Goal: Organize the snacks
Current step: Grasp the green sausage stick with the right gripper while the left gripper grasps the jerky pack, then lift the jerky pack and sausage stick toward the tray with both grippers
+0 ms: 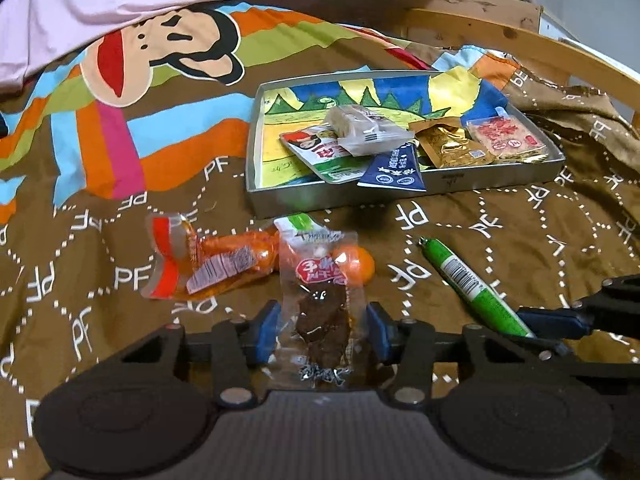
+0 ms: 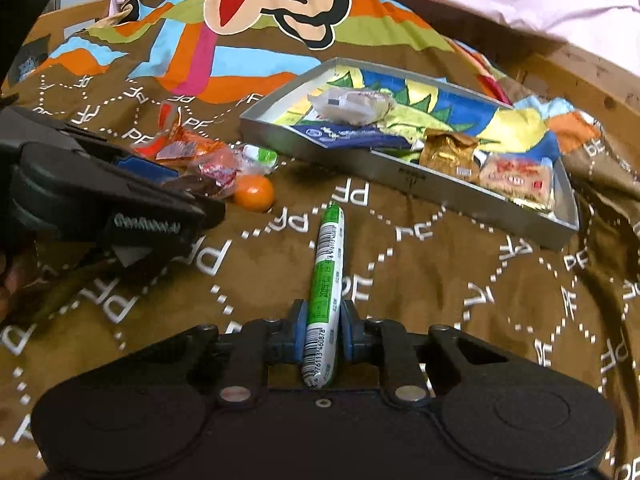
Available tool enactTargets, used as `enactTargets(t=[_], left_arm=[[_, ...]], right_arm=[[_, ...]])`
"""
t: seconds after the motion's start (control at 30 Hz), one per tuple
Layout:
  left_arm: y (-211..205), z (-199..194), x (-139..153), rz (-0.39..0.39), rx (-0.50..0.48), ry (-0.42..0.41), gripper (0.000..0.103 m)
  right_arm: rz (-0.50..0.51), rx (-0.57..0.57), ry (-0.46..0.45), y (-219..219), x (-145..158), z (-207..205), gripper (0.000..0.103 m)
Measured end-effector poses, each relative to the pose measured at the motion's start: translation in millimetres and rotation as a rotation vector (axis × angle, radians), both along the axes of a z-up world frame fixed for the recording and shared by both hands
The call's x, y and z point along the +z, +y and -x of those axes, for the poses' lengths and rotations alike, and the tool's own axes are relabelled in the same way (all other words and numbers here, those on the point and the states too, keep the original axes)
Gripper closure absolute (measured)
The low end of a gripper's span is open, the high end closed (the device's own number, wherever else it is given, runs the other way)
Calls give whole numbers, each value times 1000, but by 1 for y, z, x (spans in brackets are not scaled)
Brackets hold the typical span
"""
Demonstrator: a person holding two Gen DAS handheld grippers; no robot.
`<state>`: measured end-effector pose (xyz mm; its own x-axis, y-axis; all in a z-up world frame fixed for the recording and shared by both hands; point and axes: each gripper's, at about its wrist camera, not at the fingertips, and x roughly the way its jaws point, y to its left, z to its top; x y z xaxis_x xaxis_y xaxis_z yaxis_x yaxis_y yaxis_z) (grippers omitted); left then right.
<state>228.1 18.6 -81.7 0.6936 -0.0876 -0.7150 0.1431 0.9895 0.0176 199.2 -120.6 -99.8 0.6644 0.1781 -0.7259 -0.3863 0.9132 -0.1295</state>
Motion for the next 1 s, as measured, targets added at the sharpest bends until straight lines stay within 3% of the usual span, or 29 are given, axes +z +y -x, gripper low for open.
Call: enactTargets(t=[0.17, 0.3, 0.47, 0.57, 0.63, 0.8, 1.0], left_arm=[[5, -6, -3, 45, 23, 24, 50], [4, -14, -9, 56, 24, 18, 41], [1, -17, -16, 48, 25, 25, 38], [-1, -15, -14, 36, 24, 23, 50], [-3, -12, -11, 15, 13, 26, 56], [-8, 0, 0, 35, 2, 42, 56], [-1, 24, 18, 149, 30, 67, 57]], right_arm=[[-26, 0, -13, -5, -12, -7, 73], [-48, -1, -38, -1, -17, -17, 64], [-46, 0, -35, 3, -21, -24, 61], [-38, -2, -40, 5, -20, -24, 66], [-20, 0, -47, 8, -20, -22, 82], [37, 15, -67, 12, -16, -12, 84], [147, 66, -136, 16, -5, 10, 85]])
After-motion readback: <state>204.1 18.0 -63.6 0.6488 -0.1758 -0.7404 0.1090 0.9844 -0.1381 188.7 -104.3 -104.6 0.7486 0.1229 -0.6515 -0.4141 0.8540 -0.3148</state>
